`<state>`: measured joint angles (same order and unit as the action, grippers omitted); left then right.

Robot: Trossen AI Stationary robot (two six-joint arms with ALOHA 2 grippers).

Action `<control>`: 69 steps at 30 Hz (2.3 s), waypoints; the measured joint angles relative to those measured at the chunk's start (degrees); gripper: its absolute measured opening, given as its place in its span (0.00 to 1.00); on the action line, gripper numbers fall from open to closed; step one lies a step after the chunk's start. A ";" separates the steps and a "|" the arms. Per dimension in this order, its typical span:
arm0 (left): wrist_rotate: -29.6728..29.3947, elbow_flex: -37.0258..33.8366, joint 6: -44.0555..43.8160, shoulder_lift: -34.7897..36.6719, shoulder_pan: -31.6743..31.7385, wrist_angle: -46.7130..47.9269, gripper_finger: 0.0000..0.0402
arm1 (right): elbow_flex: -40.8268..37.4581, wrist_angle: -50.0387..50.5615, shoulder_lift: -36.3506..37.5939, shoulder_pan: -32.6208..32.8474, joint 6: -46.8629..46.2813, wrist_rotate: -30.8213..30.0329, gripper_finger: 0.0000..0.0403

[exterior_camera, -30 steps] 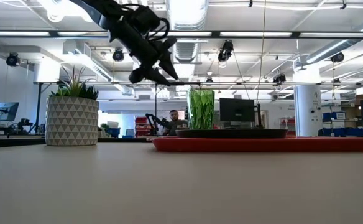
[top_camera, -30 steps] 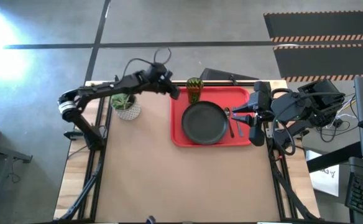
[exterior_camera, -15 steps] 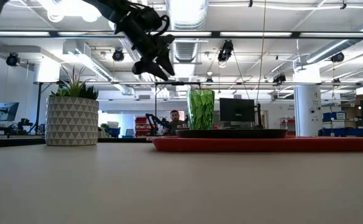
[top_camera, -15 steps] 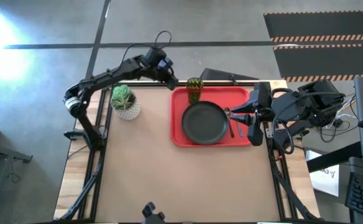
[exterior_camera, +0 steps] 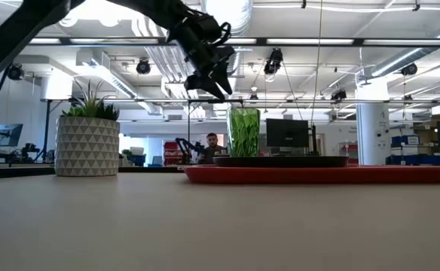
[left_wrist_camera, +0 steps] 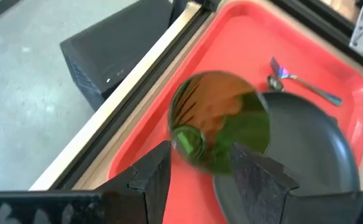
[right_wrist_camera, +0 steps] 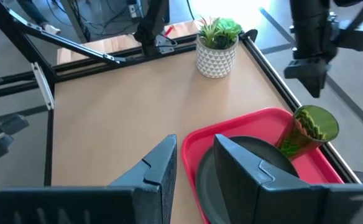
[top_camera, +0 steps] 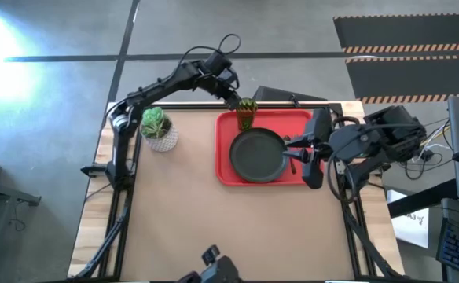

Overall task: Pick and place plate/cup/fork/spoon on tray
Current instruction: Adjust the green cup on the red tray

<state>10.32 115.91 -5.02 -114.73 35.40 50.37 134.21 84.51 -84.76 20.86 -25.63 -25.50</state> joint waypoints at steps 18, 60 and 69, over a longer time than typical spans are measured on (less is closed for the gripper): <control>-0.13 4.49 1.51 -7.74 -0.33 2.34 0.37 | 0.00 -0.62 -0.53 0.00 0.09 -0.02 0.24; -2.40 0.33 4.51 -4.15 -0.90 2.31 0.00 | 0.00 -2.01 -0.53 0.00 0.92 -0.02 0.24; -6.86 -0.01 5.45 -1.15 0.23 8.54 0.00 | 0.00 -2.00 -0.53 0.01 0.90 0.00 0.24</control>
<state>3.46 115.91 0.43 -115.88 35.63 58.91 134.21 82.51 -85.30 20.87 -24.73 -25.50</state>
